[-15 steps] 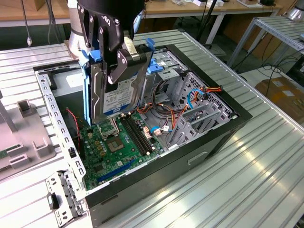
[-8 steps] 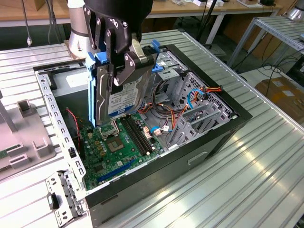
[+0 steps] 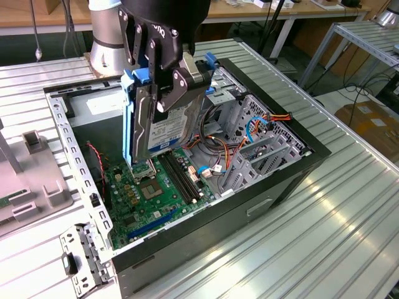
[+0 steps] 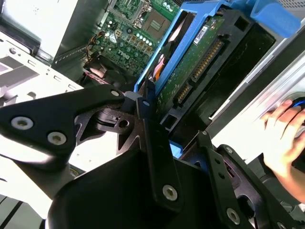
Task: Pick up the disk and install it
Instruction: 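Pick up the disk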
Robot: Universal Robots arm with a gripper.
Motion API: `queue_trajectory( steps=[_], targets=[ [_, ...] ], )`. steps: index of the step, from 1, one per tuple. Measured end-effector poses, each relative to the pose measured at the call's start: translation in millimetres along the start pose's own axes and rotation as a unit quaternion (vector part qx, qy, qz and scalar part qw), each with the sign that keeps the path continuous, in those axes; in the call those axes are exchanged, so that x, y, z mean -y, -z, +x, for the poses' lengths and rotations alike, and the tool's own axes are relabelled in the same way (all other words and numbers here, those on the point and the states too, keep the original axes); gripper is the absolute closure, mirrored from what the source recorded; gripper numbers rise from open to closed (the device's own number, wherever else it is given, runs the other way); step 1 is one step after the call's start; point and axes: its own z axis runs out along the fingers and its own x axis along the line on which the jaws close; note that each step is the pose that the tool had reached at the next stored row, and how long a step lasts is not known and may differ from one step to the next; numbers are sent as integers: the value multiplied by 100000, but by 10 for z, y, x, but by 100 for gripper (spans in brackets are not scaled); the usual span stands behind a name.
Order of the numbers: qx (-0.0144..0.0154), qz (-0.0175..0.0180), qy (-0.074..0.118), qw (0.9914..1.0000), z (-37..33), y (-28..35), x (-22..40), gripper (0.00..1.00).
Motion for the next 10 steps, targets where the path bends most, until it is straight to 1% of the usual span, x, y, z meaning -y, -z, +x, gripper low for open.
queue_trajectory(
  steps=[6,10],
  targets=[
    [-4,-3,-4,100000,34,-1,43,64],
    [-5,-3,-3,100000,70,-1,68,64]
  ],
)
